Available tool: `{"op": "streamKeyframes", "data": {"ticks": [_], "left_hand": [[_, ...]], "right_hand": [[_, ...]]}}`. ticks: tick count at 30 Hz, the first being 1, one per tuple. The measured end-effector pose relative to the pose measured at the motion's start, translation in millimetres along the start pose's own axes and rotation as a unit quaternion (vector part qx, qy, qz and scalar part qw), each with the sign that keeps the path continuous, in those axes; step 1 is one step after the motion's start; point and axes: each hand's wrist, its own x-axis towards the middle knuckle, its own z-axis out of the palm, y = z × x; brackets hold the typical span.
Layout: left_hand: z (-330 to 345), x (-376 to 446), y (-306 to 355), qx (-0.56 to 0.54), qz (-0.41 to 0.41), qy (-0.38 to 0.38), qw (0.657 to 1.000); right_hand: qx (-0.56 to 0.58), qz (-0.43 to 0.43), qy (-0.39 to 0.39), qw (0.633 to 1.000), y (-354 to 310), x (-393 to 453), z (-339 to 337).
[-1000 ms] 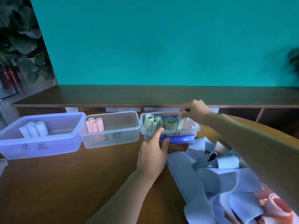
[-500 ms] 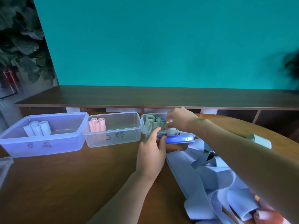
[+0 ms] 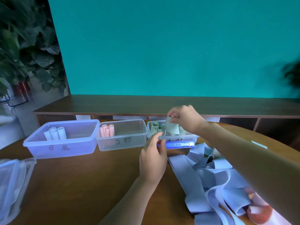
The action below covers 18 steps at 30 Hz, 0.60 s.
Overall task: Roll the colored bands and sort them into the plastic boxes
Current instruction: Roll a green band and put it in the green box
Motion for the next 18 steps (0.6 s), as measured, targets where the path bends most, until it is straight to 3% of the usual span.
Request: {"op": "streamKeyframes", "data": {"ticks": [9,13,18], "left_hand": [[-79.5,35.2,57.0,-0.115,-0.067,0.019,0.991],[-132.6,46.7,90.1,-0.21,-0.1,0.009,0.973],[-190.7,39.4,104.6,-0.222,-0.123,0.001,0.967]], "right_hand": [[0.151,-0.067,0.101,0.981,-80.8,-43.6,-75.3],[0.269,-0.1,0.114,0.951,-125.5,-67.9,-85.8],[0.367,-0.102,0.117,0.917,-167.9,-96.9,-75.2]]}}
